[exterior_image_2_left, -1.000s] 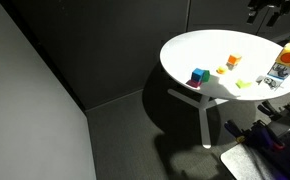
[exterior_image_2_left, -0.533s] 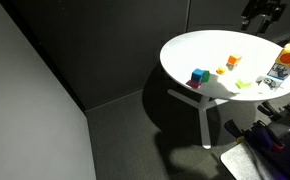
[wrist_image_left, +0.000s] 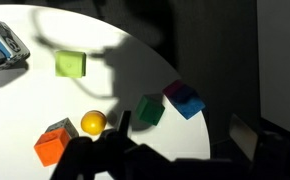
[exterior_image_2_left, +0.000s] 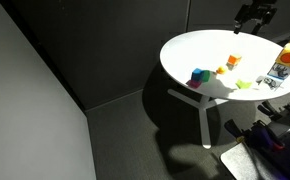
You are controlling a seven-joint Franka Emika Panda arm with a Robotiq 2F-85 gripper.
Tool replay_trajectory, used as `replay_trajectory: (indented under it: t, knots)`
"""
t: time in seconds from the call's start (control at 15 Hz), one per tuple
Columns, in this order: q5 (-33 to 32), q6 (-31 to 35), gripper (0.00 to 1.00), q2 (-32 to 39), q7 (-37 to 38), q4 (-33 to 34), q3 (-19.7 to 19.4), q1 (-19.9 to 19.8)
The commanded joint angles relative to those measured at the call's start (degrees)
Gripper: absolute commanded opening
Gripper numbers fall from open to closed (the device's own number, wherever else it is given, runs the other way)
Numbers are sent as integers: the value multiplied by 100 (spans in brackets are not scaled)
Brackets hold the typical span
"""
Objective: Pick up the light green block and place it on the green block
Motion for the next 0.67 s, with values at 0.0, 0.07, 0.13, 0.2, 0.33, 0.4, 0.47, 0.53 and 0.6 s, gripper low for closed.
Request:
replay_trajectory:
  t: [0.0, 0.07, 0.13, 0.2, 0.33, 0.4, 0.47, 0.53, 0.6]
  knots:
    - [-198, 317, 100, 149, -31, 157, 50, -72]
    - [-229, 375, 100, 160, -12, 163, 50, -73]
    - [-230, 334, 100, 167, 32, 187, 48, -75]
    - [-159, 67, 100, 164, 31, 263, 39, -76]
    - [-117, 274, 100, 108, 3, 70, 57, -61]
    - [-117, 256, 100, 108, 4, 85, 57, -61]
    - [-117, 247, 100, 109, 4, 93, 57, -61]
    - [-117, 244, 100, 109, 4, 98, 57, -61]
    - [-117, 242, 100, 110, 4, 101, 57, -61]
